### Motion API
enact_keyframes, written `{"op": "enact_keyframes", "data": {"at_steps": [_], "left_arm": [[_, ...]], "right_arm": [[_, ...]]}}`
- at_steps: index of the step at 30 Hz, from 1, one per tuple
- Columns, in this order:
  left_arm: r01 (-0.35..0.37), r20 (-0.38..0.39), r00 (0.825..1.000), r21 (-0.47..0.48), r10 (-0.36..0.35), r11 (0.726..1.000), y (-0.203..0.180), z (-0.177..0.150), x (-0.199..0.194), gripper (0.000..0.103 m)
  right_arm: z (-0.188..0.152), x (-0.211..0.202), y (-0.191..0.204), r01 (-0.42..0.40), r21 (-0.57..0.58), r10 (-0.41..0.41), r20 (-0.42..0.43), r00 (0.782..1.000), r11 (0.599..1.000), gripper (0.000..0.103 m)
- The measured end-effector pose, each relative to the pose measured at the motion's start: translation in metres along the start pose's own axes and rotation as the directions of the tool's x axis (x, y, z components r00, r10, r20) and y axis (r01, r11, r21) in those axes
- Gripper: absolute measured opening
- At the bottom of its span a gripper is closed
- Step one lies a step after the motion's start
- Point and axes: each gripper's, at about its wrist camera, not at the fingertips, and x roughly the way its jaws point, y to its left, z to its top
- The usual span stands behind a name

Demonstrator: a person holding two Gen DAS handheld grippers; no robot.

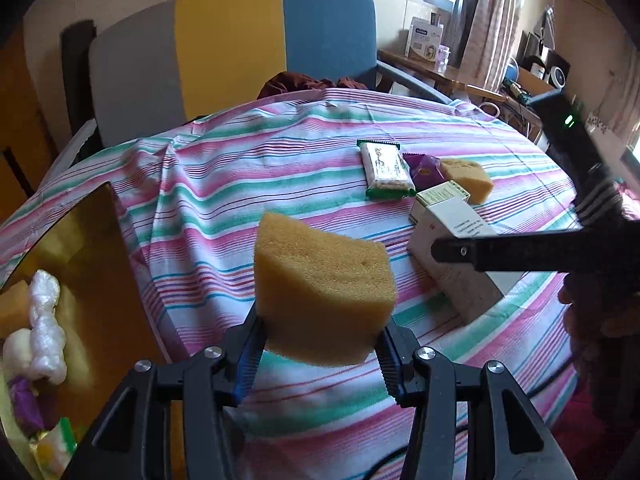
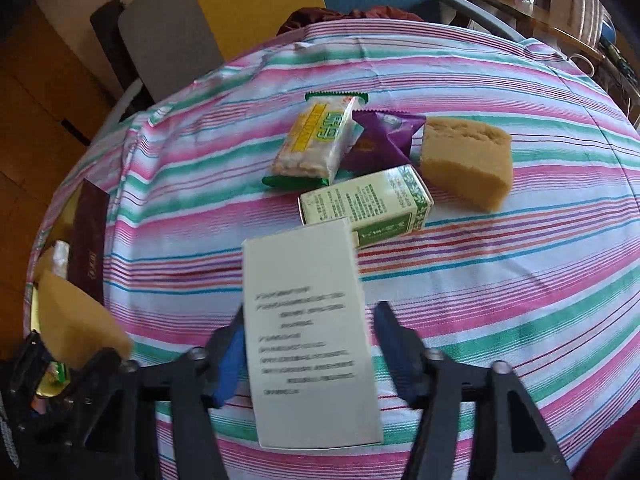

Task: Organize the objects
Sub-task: 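Carry the sponge cake toward the tray with the left gripper while the right gripper grasps the white box, then release the sponge cake into the gold tray with the left gripper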

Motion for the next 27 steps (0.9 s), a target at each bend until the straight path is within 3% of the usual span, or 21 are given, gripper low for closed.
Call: {"op": "enact_keyframes", "data": {"at_steps": [7,12,14,17,19,21,23,27], "left_arm": [[-0.027,0.055,0.998,-0.09,0.032,0.996,0.043,-0.01,-0.04,0.051],[-0.099,0.069,0.991,-0.214,0.116,0.972,0.104,-0.031,-0.071,0.052],[-0.134,0.061,0.986,-0.28,0.157,0.951,0.133,-0.041,-0.081,0.051],[-0.191,0.036,0.974,-0.405,0.224,0.894,0.186,-0.064,-0.101,0.052],[-0.23,0.022,0.962,-0.462,0.271,0.857,0.215,-0.08,-0.115,0.051],[-0.243,0.021,0.957,-0.491,0.291,0.837,0.234,-0.096,-0.125,0.051],[-0.247,0.024,0.954,-0.497,0.298,0.832,0.244,-0.11,-0.13,0.052],[-0.24,0.001,0.962,-0.47,0.272,0.85,0.241,-0.127,-0.125,0.052]], "right_arm": [[-0.005,0.002,0.007,0.054,-0.063,-0.053,0.008,0.999,0.997,0.051],[-0.005,0.0,0.009,0.075,-0.084,-0.074,0.015,0.997,0.994,0.051],[-0.006,0.001,0.012,0.087,-0.095,-0.085,0.02,0.996,0.992,0.05],[-0.006,0.0,0.011,0.088,-0.094,-0.086,0.024,0.996,0.992,0.05],[-0.007,0.0,0.013,0.093,-0.1,-0.091,0.028,0.995,0.991,0.05],[-0.007,0.001,0.016,0.1,-0.111,-0.097,0.033,0.995,0.989,0.05],[-0.008,0.001,0.017,0.106,-0.121,-0.102,0.035,0.994,0.987,0.05],[-0.01,0.002,0.019,0.113,-0.125,-0.109,0.042,0.993,0.986,0.05]]}}
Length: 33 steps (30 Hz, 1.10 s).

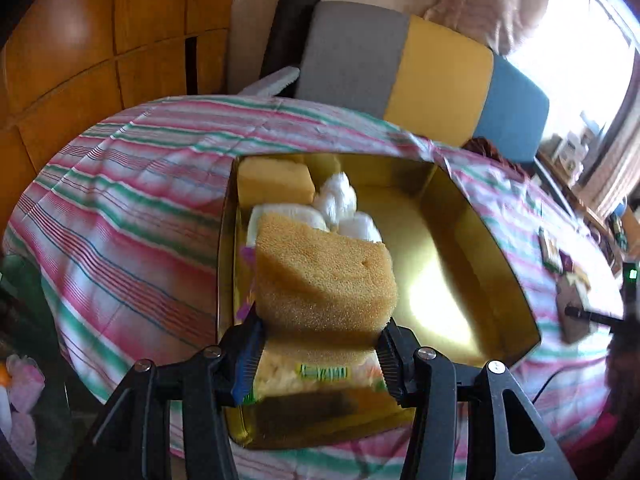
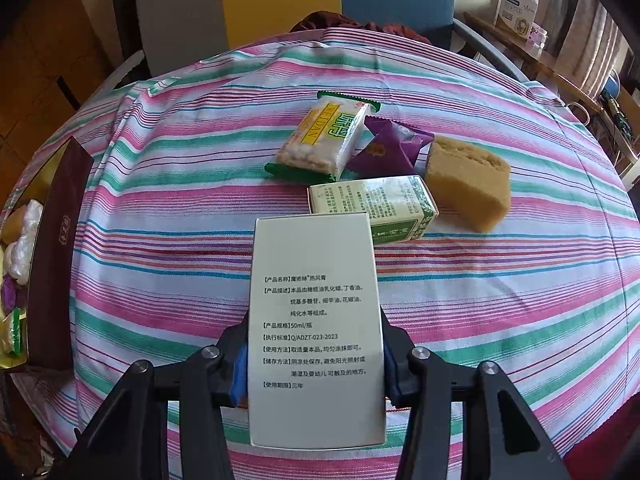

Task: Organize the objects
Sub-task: 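Release the sponge cake into the gold tray with the left gripper, then carry the white medicine box into the gold tray and release with the right gripper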

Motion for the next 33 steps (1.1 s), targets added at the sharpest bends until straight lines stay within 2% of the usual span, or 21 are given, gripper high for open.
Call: {"op": "enact_keyframes", "data": {"at_steps": [3,5,7,13,17,18,20,21,23,25,29,33], "left_arm": [[-0.003,-0.036,0.999,0.006,0.003,1.0,-0.004,-0.011,0.011,0.054],[-0.003,-0.07,0.998,-0.009,0.002,1.0,-0.006,-0.017,0.022,0.06],[-0.006,-0.092,0.996,-0.015,0.005,1.0,-0.008,-0.022,0.027,0.062],[-0.002,-0.017,1.0,-0.06,0.001,0.998,0.001,-0.019,0.002,0.074],[-0.007,0.052,0.999,-0.092,0.012,0.996,0.01,-0.014,-0.01,0.074],[-0.022,0.053,0.998,-0.084,0.026,0.996,0.009,-0.011,-0.008,0.074],[-0.061,0.033,0.997,-0.09,0.065,0.994,0.008,-0.004,0.001,0.063],[-0.062,0.018,0.998,-0.102,0.064,0.993,0.009,-0.002,0.004,0.062],[-0.073,0.002,0.997,-0.122,0.074,0.99,0.011,0.0,0.008,0.061],[-0.092,0.011,0.996,-0.1,0.094,0.991,0.009,-0.002,0.007,0.061],[-0.105,0.035,0.994,-0.081,0.108,0.991,0.007,-0.004,0.0,0.063],[-0.114,0.061,0.991,-0.063,0.118,0.991,0.002,-0.003,-0.007,0.063]], "right_arm": [[-0.001,0.0,0.003,0.009,-0.008,-0.009,0.006,1.0,1.0,0.05],[-0.002,-0.001,0.004,0.014,-0.014,-0.013,0.009,1.0,1.0,0.05],[-0.002,-0.002,0.005,0.015,-0.014,-0.015,0.011,1.0,1.0,0.05],[-0.002,-0.001,0.003,0.008,0.003,-0.008,0.009,1.0,1.0,0.05],[-0.001,0.0,0.004,0.012,0.005,-0.013,0.01,1.0,1.0,0.05],[-0.001,-0.001,0.005,0.016,0.005,-0.016,0.012,1.0,1.0,0.05],[-0.001,-0.002,0.005,0.025,0.003,-0.025,0.022,0.999,1.0,0.05],[-0.001,-0.004,0.005,0.026,0.003,-0.026,0.031,0.999,1.0,0.05],[-0.001,-0.01,0.007,0.017,0.002,-0.017,0.056,0.998,1.0,0.049],[0.0,-0.016,0.01,0.008,-0.001,-0.008,0.079,0.997,1.0,0.049],[-0.001,-0.032,0.024,-0.035,-0.009,0.036,0.116,0.993,0.999,0.049],[0.0,-0.052,0.053,-0.111,-0.032,0.114,0.154,0.981,0.993,0.049]]}}
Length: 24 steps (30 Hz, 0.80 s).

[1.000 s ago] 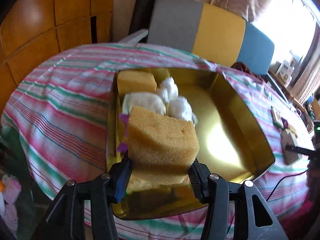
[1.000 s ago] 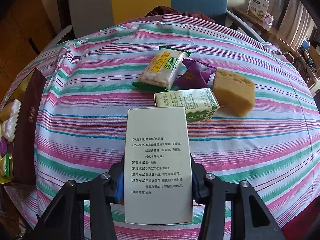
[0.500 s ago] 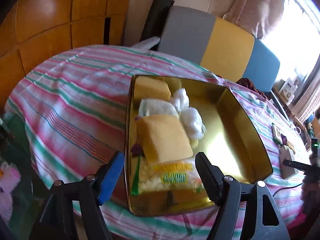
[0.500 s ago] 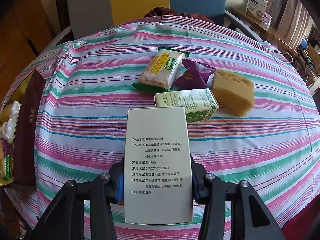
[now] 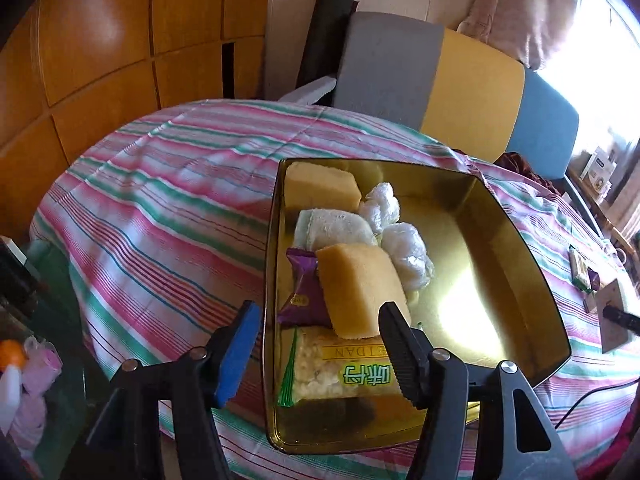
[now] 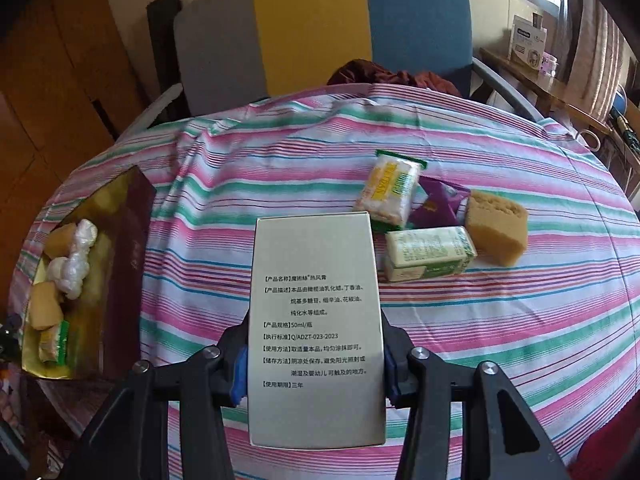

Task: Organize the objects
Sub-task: 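Carry the white medicine box into the gold tray and release with the right gripper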

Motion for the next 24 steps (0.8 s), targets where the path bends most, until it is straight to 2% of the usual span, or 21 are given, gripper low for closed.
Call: {"op": "enact_keyframes", "data": {"at_steps": [3,7,12,17,22,24], "left_arm": [[-0.004,0.01,1.0,0.016,0.003,1.0,-0.005,0.0,-0.005,0.063],[-0.005,0.012,1.0,0.011,0.005,1.0,-0.005,-0.001,-0.009,0.064],[-0.023,0.016,1.0,0.012,0.023,1.0,-0.004,-0.003,-0.01,0.065],[-0.02,0.009,1.0,0.001,0.02,1.0,0.0,-0.005,-0.009,0.067],[-0.021,0.011,1.0,-0.02,0.021,1.0,0.009,-0.007,-0.008,0.067],[-0.025,0.006,1.0,-0.031,0.025,0.999,0.014,-0.007,-0.007,0.067]], "right_arm": [[0.006,-0.012,0.038,-0.085,-0.04,0.086,0.019,0.996,0.996,0.049],[0.011,-0.025,0.103,-0.185,-0.149,0.192,0.033,0.981,0.971,0.049],[0.011,-0.021,0.177,-0.289,-0.256,0.295,-0.019,0.955,0.922,0.049],[0.007,0.014,0.22,-0.313,-0.266,0.292,-0.114,0.95,0.912,0.05],[-0.008,0.05,0.242,-0.299,-0.249,0.243,-0.231,0.942,0.921,0.05],[-0.015,0.058,0.248,-0.317,-0.247,0.254,-0.258,0.932,0.916,0.051]]}}
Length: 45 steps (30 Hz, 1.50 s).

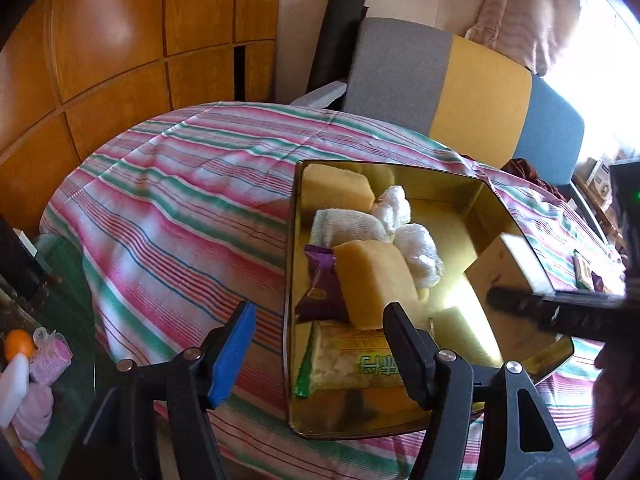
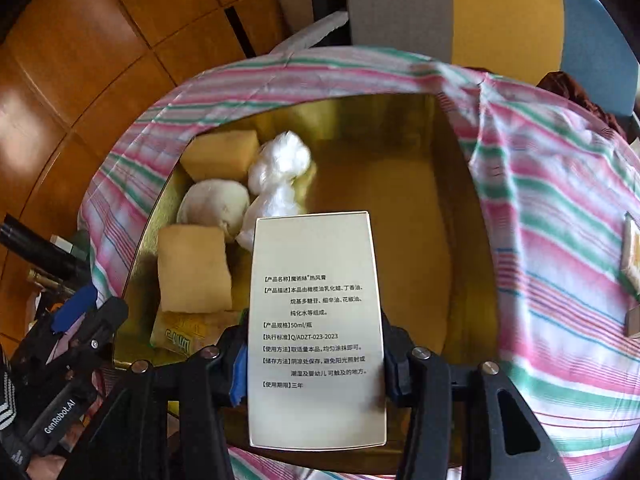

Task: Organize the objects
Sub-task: 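Carry the white medicine box into the gold tray and release with the right gripper, then return both tools to the remaining snacks on the table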

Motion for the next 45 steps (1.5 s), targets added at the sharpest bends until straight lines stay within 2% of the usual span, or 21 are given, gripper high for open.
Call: {"op": "enact_keyframes", "data": {"at_steps": [3,7,11,16,22,30,35,40,45], "left_arm": [[-0.004,-0.005,1.0,-0.016,0.004,1.0,0.006,0.0,0.002,0.067],[-0.002,-0.006,1.0,-0.025,0.002,1.0,0.009,-0.001,0.003,0.067],[0.003,-0.001,1.0,-0.021,-0.003,1.0,0.008,0.0,0.001,0.067],[0.005,0.008,1.0,-0.01,-0.005,1.0,0.005,0.001,-0.003,0.067],[-0.012,0.035,0.999,0.0,0.012,1.0,0.005,0.004,-0.012,0.069],[-0.014,0.062,0.998,0.025,0.012,1.0,-0.002,0.007,-0.023,0.07],[-0.004,0.079,0.997,0.052,-0.001,0.999,-0.011,0.012,-0.029,0.072],[0.006,0.094,0.996,0.085,-0.014,0.996,-0.024,0.018,-0.035,0.072],[0.032,0.09,0.995,0.12,-0.043,0.992,-0.041,0.025,-0.036,0.072]], "right_arm": [[-0.005,0.009,0.006,-0.069,0.01,0.07,-0.028,0.997,0.998,0.052],[-0.011,0.011,0.01,-0.101,0.011,0.102,-0.03,0.994,0.995,0.057],[-0.017,0.007,0.012,-0.15,0.031,0.151,-0.015,0.988,0.988,0.058],[-0.019,0.009,0.024,-0.162,-0.013,0.161,-0.015,0.987,0.987,0.059],[-0.023,-0.013,0.019,-0.172,-0.024,0.174,0.076,0.982,0.985,0.06],[-0.027,-0.057,-0.001,-0.105,-0.02,0.107,0.184,0.977,0.994,0.06],[-0.029,-0.078,-0.025,-0.05,0.003,0.048,0.219,0.975,0.999,0.06],[-0.034,-0.096,-0.063,0.02,0.041,-0.029,0.235,0.972,0.999,0.06],[-0.039,-0.118,-0.121,0.107,0.119,-0.134,0.252,0.958,0.987,0.06]]}}
